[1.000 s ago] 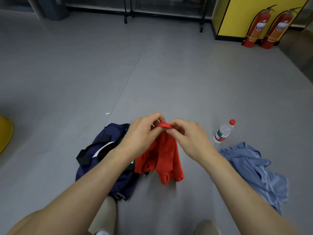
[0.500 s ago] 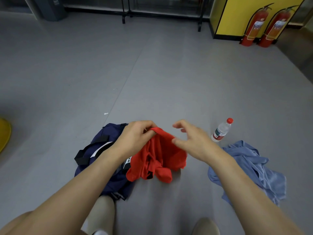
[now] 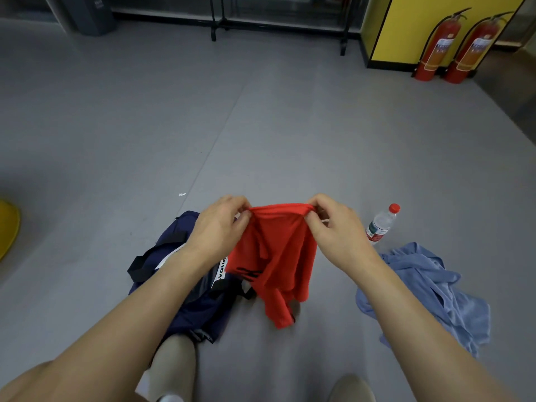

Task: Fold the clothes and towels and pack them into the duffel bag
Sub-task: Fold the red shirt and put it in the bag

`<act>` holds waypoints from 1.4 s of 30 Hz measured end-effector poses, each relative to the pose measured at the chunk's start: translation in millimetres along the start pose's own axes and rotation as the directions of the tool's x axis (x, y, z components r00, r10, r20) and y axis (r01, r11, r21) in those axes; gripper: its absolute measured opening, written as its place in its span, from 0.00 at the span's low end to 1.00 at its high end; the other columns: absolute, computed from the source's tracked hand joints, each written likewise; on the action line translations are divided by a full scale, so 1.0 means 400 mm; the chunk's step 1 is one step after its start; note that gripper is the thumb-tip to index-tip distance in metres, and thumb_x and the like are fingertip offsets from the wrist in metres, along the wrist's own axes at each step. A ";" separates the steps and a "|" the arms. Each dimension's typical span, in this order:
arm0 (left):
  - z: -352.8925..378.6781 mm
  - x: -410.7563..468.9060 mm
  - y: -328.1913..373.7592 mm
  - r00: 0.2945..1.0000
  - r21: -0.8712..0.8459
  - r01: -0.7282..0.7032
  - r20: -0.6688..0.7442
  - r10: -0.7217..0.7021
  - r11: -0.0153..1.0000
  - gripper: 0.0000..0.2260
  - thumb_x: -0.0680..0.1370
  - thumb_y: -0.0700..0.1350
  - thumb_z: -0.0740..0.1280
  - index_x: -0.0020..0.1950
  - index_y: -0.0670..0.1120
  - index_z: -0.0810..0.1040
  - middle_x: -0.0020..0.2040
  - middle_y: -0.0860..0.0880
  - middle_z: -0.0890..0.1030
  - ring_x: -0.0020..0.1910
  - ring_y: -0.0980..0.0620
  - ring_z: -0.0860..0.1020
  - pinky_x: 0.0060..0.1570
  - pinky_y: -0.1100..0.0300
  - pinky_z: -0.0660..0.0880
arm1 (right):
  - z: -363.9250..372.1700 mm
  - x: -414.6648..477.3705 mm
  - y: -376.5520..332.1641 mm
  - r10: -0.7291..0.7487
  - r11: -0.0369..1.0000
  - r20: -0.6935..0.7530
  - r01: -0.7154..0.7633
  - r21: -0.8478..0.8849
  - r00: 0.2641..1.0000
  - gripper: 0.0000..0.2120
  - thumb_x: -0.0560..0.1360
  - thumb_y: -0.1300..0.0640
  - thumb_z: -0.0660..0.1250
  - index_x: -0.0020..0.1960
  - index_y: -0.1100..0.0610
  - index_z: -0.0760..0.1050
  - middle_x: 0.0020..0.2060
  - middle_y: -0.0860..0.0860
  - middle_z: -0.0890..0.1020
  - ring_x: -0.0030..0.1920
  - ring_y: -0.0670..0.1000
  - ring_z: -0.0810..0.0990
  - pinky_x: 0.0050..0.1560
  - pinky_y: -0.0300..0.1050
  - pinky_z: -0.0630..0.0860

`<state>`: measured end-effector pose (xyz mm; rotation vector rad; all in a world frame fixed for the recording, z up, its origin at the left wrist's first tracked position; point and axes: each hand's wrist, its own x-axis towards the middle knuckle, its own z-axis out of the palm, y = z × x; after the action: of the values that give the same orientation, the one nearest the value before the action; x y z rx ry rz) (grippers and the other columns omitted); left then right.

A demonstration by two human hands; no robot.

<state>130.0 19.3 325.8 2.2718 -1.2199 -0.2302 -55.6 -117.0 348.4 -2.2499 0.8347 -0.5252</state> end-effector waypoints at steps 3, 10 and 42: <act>-0.021 -0.007 0.036 0.999 -0.161 -0.044 0.010 0.046 0.986 0.05 0.83 0.48 0.60 0.49 0.53 0.74 0.36 0.55 0.77 0.40 0.52 0.76 0.41 0.54 0.69 | -0.001 0.001 0.010 0.073 0.995 0.116 -0.065 -0.075 0.990 0.02 0.73 0.55 0.64 0.43 0.49 0.72 0.37 0.49 0.81 0.41 0.54 0.78 0.48 0.55 0.77; -0.014 -0.025 0.088 0.977 -0.277 -0.179 0.063 0.204 0.944 0.05 0.83 0.49 0.61 0.49 0.55 0.75 0.38 0.58 0.79 0.39 0.58 0.77 0.40 0.59 0.70 | 0.069 -0.013 -0.038 -0.105 0.990 0.127 0.116 -0.084 0.986 0.06 0.77 0.45 0.66 0.50 0.47 0.75 0.38 0.43 0.80 0.45 0.50 0.80 0.47 0.50 0.74; -0.030 0.000 0.031 0.966 -0.481 0.018 0.235 0.109 0.877 0.19 0.73 0.61 0.70 0.42 0.45 0.75 0.34 0.53 0.72 0.34 0.54 0.71 0.39 0.51 0.70 | -0.026 0.016 0.056 0.130 0.991 0.094 -0.131 0.008 0.987 0.05 0.76 0.56 0.66 0.42 0.50 0.74 0.35 0.44 0.78 0.39 0.50 0.77 0.45 0.50 0.75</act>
<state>125.7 18.3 342.3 1.8124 -1.1794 -0.7445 -66.4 -138.8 340.4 -2.1715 0.9195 -0.3613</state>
